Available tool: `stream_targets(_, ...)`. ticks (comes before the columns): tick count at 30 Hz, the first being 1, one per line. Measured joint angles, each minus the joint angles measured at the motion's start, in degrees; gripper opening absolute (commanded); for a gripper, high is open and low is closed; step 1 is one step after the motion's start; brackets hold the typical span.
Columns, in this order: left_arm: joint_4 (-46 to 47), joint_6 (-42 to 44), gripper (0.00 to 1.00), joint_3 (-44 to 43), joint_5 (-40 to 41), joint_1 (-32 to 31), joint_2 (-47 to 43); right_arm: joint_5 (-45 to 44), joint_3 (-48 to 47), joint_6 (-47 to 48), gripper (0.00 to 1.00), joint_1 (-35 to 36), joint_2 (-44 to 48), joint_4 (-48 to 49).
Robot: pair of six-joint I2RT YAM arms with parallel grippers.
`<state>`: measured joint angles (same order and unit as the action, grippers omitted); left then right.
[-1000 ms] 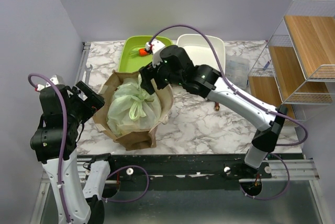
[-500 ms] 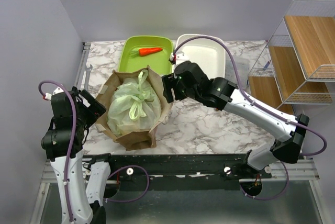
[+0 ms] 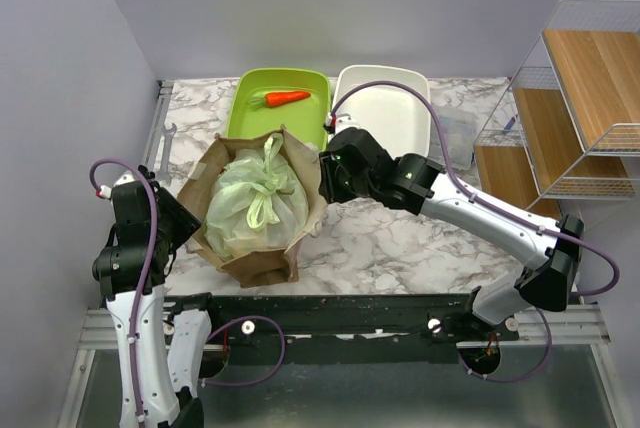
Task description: Place the food into the grocery bag and tie it
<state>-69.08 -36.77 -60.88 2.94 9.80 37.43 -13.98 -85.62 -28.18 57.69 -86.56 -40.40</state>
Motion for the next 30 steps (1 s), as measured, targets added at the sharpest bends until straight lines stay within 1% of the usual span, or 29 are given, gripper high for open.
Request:
stream_targets(1,0.1,0.1,0.22,0.5,-0.1,0.0,-0.1,0.2,0.1,-0.1,0.19,0.0,0.0,0.0)
stream_targets(2,0.2,0.0,0.09,0.9,-0.3,0.0,-0.2,0.4,0.2,-0.1,0.09,0.0,-0.1,0.0)
stream_targets(3,0.4,0.2,0.0,1.2,-0.6,0.0,-0.3,0.7,0.2,0.0,0.02,0.0,-0.1,0.1)
stream_targets(4,0.7,0.7,0.0,1.3,-0.9,0.0,-0.4,0.9,0.2,0.0,0.01,0.0,-0.1,0.1)
stream_targets(9,1.7,0.9,0.0,1.2,-3.7,0.0,-0.5,1.5,-0.1,0.8,0.01,0.0,-0.3,0.2)
stream_targets(11,1.6,0.7,0.0,0.4,-4.9,0.0,-0.2,1.8,-1.6,1.5,0.01,0.0,-1.1,-0.2)
stream_targets(14,1.5,-0.5,0.0,-2.5,-8.3,0.0,0.9,3.5,-6.6,2.7,0.01,0.0,-3.2,-1.6)
stream_targets(17,1.3,-3.3,0.0,-5.5,-12.8,0.0,2.0,7.2,-13.3,3.3,0.01,0.1,-5.8,-2.7)
stream_targets(20,2.3,-6.6,0.0,-7.8,-17.0,-0.4,2.6,11.7,-18.1,3.1,0.01,0.1,-7.2,-1.9)
stream_targets(22,3.1,-8.6,0.0,-8.8,-19.0,-1.3,2.8,14.8,-19.1,2.5,0.01,0.1,-7.2,0.2)
stream_targets(26,6.7,-11.9,0.0,-8.9,-22.2,-5.0,3.4,19.9,-18.9,-0.4,0.01,-0.2,-7.9,5.2)
stream_targets(28,9.9,-13.8,0.0,-7.4,-23.0,-9.8,3.8,22.8,-18.9,-2.1,0.01,-0.2,-9.2,7.4)
stream_targets(30,11.7,-15.2,0.0,-6.2,-23.3,-13.2,4.2,25.3,-18.9,-3.7,0.01,-0.2,-11.0,9.1)
